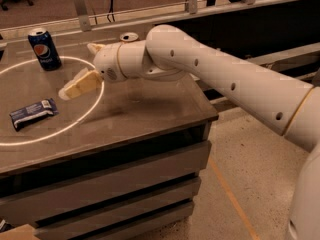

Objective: Move pepsi can near rxbar blueberry

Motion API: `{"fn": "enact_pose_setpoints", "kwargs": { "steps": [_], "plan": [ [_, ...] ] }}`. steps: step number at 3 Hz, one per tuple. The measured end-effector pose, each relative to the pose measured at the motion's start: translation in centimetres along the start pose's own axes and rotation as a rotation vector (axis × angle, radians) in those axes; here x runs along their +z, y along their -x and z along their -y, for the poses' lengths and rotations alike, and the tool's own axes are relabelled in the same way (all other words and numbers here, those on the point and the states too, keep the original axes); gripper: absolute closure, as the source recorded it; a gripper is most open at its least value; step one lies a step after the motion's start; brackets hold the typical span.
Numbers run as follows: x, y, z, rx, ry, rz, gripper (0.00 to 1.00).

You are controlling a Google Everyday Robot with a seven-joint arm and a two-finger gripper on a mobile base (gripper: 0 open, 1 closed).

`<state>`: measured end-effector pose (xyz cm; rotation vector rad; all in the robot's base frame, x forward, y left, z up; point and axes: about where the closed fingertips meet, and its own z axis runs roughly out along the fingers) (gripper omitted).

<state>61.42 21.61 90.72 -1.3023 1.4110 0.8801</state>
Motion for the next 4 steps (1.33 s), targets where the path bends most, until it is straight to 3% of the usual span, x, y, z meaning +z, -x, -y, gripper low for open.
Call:
{"fn": "enact_pose_setpoints", "kwargs": {
  "steps": [1,4],
  "plan": [
    [1.8,-0.4,1.4,-0.005,-0.055,0.016,0.00],
    [10.3,0.5,7.2,-0.007,-0.054,0.077,0.00]
  ]
}}
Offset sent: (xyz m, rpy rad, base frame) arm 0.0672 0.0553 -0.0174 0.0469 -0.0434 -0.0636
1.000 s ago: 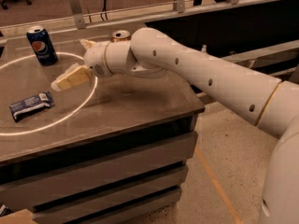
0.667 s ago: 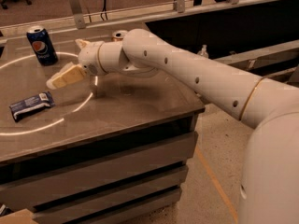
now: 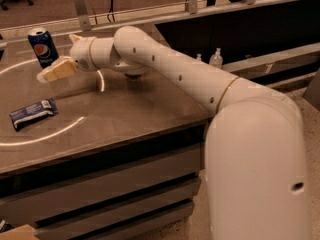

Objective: Move pepsi can near rxbar blueberry

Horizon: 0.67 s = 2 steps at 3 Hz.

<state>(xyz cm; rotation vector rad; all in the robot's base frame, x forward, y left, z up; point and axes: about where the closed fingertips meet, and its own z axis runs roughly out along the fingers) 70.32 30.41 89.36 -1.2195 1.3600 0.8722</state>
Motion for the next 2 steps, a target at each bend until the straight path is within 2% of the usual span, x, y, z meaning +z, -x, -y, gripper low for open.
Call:
{"fn": "enact_pose_setpoints", "kwargs": {
  "steps": [2],
  "plan": [
    [4.2,0.3,1.1,0.006,0.024,0.045,0.00]
  ]
}}
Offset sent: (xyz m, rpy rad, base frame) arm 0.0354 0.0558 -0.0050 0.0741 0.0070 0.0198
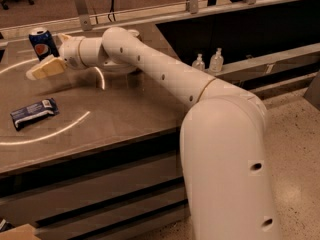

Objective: Move pepsi can near rxbar blueberry

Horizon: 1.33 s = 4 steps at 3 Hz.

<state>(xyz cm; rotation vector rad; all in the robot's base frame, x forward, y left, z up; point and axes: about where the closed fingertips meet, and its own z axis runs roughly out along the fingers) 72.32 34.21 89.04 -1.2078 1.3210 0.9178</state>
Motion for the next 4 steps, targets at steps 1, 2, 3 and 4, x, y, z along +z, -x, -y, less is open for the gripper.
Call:
{"fn": "enact_pose_setpoints", "kwargs": {
  "steps": [1,2,3,4],
  "plan": [
    [2.1,0.0,0.5,0.018,-0.012,0.020,0.00],
    [3.0,0.1,0.9,0.024,-0.025,0.029,0.00],
    [3.5,0.1,1.8,0.024,-0.038,0.035,0.00],
    [3.9,0.1,2.4,0.028,-0.044,0.041,0.15]
  ]
}}
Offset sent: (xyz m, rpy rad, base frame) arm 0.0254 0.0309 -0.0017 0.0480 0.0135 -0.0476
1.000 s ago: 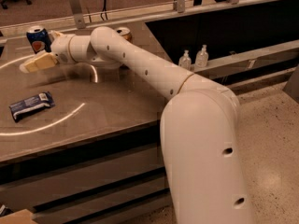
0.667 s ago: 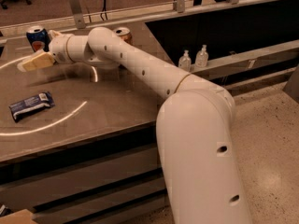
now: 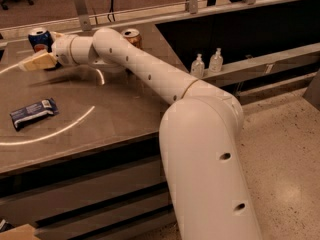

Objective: Move pepsi can near rxbar blueberry

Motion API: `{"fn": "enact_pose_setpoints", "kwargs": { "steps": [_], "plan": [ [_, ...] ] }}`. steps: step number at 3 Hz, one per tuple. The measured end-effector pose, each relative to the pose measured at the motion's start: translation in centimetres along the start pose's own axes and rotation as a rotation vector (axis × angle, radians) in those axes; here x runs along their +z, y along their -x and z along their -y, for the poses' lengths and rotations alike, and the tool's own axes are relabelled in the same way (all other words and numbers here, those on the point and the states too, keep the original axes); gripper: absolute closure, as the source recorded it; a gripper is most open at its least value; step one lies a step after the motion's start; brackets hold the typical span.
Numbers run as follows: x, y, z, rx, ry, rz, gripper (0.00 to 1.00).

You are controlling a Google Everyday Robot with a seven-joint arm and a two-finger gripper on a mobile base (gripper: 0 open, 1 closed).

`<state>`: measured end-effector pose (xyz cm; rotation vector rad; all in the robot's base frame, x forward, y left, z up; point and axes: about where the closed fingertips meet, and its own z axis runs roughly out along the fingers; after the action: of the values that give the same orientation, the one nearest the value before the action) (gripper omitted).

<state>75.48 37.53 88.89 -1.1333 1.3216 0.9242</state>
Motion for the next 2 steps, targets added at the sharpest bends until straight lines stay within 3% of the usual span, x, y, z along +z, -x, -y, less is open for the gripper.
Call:
{"fn": "enact_pose_setpoints", "kwargs": {
  "steps": [1,2],
  "plan": [
    [0.34,-0.14,0.36,0.007,0.002,0.003,0.39],
    [0.48,-0.02,0.51,0.009,0.009,0.000,0.69]
  ]
}}
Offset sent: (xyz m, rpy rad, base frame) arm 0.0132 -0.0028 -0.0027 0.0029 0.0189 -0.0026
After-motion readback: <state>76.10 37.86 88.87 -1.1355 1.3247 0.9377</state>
